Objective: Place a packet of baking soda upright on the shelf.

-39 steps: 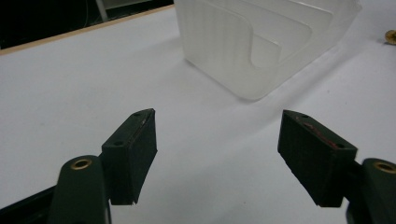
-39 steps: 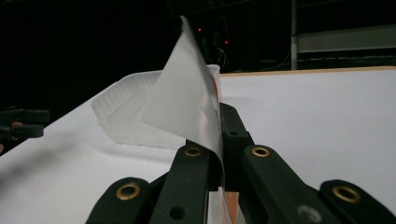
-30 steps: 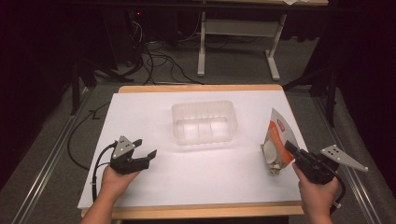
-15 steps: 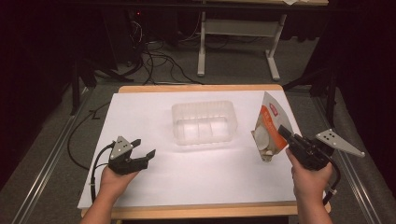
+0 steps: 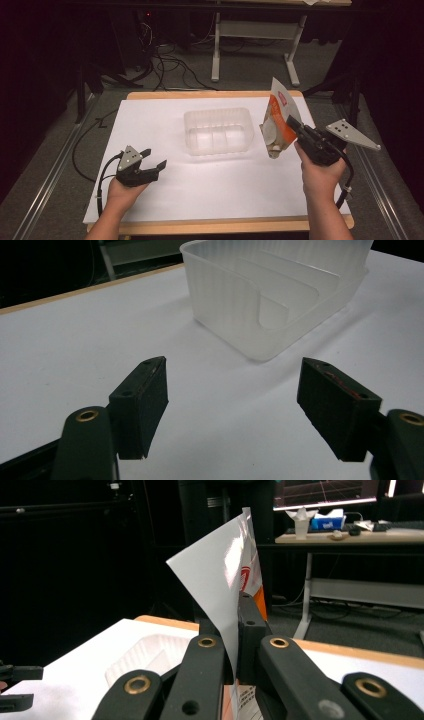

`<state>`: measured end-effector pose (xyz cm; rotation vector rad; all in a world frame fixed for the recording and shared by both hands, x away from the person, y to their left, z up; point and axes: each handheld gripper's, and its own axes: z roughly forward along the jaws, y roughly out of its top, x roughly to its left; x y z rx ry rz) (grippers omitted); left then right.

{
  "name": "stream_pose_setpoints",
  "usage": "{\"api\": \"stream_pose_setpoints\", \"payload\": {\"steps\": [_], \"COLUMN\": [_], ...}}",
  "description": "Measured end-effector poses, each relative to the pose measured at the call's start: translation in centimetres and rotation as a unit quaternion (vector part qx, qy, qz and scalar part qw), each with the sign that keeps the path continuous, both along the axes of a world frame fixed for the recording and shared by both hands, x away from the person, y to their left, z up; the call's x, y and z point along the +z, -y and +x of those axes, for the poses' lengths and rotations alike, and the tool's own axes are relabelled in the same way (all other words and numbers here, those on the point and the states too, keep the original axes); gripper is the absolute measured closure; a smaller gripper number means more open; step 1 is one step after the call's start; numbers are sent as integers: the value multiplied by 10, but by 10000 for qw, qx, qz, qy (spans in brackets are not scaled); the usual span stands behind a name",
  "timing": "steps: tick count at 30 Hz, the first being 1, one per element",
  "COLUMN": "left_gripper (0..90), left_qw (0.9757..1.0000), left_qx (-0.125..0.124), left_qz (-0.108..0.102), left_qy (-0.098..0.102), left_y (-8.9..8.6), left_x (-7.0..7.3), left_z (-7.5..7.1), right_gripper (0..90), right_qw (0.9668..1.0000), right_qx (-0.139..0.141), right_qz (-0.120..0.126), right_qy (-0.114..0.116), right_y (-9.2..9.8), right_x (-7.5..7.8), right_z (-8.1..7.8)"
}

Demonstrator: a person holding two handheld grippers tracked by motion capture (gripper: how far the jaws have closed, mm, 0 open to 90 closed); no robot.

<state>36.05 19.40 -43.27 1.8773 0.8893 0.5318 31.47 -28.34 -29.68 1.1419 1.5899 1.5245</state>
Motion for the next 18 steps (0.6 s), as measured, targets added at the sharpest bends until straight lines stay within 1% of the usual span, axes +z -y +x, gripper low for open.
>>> {"api": "stream_pose_setpoints", "payload": {"steps": [1,4,8,10,13,15,16,18], "left_gripper": [288,288,288,288,288,288,288,288], "left_qw": [10000,10000,10000,10000,10000,10000,9999,9999], "left_qx": [0,-11,12,9,-10,-9,9,-4], "left_qz": [4,6,-39,-53,-48,-57,-103,-89], "left_qy": [-3,24,25,34,41,36,50,57], "left_y": [0,0,-2,-2,-2,-3,-3,-4], "left_x": [0,0,1,1,1,1,1,2], "left_z": [0,0,0,0,0,1,1,0], "right_gripper": [900,900,900,900,900,900,900,900], "right_qw": [10000,9999,9995,9992,9987,9985,9983,9981], "right_qx": [23,134,310,380,486,540,566,600], "right_qz": [-12,50,69,143,124,115,97,75], "right_qy": [19,70,72,51,45,-9,-13,-70], "right_y": [-3,-13,-30,-37,-51,-61,-66,-75], "right_x": [2,6,7,6,4,0,-2,-6], "right_z": [2,7,18,23,31,37,41,50]}}
